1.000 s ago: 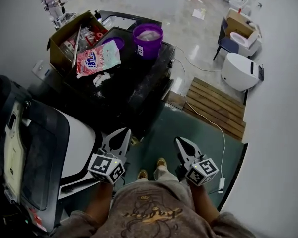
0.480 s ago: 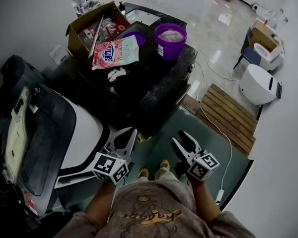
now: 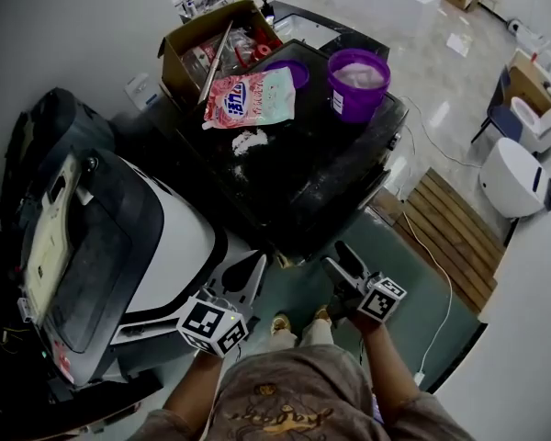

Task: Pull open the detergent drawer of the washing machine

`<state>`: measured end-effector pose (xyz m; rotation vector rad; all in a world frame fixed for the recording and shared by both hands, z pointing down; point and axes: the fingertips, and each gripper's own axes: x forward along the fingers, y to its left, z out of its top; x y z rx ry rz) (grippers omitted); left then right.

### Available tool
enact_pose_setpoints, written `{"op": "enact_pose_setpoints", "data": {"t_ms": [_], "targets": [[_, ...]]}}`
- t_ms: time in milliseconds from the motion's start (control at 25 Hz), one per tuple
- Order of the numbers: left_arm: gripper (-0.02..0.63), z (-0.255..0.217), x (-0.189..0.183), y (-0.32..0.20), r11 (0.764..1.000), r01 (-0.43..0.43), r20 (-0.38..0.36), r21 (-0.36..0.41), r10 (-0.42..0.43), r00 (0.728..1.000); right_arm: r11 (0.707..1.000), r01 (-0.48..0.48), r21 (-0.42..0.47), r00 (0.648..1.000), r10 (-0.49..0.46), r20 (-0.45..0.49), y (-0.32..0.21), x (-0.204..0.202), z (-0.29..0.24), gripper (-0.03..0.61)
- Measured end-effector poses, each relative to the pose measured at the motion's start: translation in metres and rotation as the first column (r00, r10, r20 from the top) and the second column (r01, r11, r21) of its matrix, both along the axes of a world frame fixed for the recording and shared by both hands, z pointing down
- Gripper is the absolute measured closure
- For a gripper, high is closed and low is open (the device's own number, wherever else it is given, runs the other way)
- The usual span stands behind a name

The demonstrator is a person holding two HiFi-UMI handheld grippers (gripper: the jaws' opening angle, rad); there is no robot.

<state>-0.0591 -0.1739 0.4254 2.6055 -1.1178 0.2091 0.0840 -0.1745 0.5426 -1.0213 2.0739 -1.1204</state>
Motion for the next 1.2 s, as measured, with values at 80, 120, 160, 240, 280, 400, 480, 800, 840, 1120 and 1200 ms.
{"op": "enact_pose_setpoints", "data": {"t_ms": [80,120,160,240,280,400,480,800,840,1120,1200], "targets": [[0.591,0.003,-0.003,-0.001,1.000,0.001,0.000,-0.004,-0.001,1.000,1.000,0.018,-0.020,0.999,-0.017,0.035,-0.013,-0.005,0.015,0.147],[0.591,0.004,-0.005,-0.001,1.000,0.004,-0.001,-0.008,-0.004,1.000,0.999,0.025,-0.031,0.999,-0.024,0.048,-0.020,-0.008,0.023,0.147],[0.591,0.005,-0.006,-0.001,1.000,0.010,-0.001,-0.012,-0.010,1.000,0.999,0.033,-0.039,0.998,-0.031,0.057,-0.025,-0.011,0.030,0.147],[0.591,0.009,-0.011,-0.001,0.999,0.027,-0.001,-0.023,-0.027,1.000,0.998,0.056,-0.028,0.996,-0.055,0.065,-0.037,-0.018,0.038,0.147],[0.591,0.012,-0.014,0.000,0.999,0.035,0.001,-0.029,-0.035,0.999,0.997,0.069,-0.014,0.995,-0.068,0.067,-0.042,-0.022,0.039,0.147],[0.591,0.021,-0.022,0.000,0.997,0.061,0.011,-0.043,-0.060,0.998,0.996,0.085,-0.011,0.993,-0.084,0.088,-0.056,-0.029,0.055,0.147],[0.591,0.025,-0.027,-0.001,0.995,0.081,0.014,-0.055,-0.080,0.997,0.996,0.091,-0.002,0.990,-0.091,0.107,-0.065,-0.033,0.062,0.147],[0.591,0.030,-0.047,0.000,0.984,0.162,0.041,-0.076,-0.159,0.986,0.994,0.107,-0.032,0.976,-0.099,0.194,-0.083,-0.041,0.094,0.147],[0.591,0.031,-0.048,0.000,0.983,0.168,0.040,-0.076,-0.165,0.985,0.994,0.107,-0.032,0.975,-0.098,0.200,-0.084,-0.039,0.095,0.147],[0.591,0.038,-0.058,0.003,0.978,0.191,0.057,-0.079,-0.187,0.981,0.993,0.120,-0.009,0.956,-0.113,0.271,-0.092,-0.044,0.095,0.159],[0.591,0.037,-0.062,0.002,0.976,0.204,0.062,-0.082,-0.199,0.978,0.994,0.110,-0.005,0.950,-0.103,0.296,-0.095,-0.045,0.093,0.158]]}}
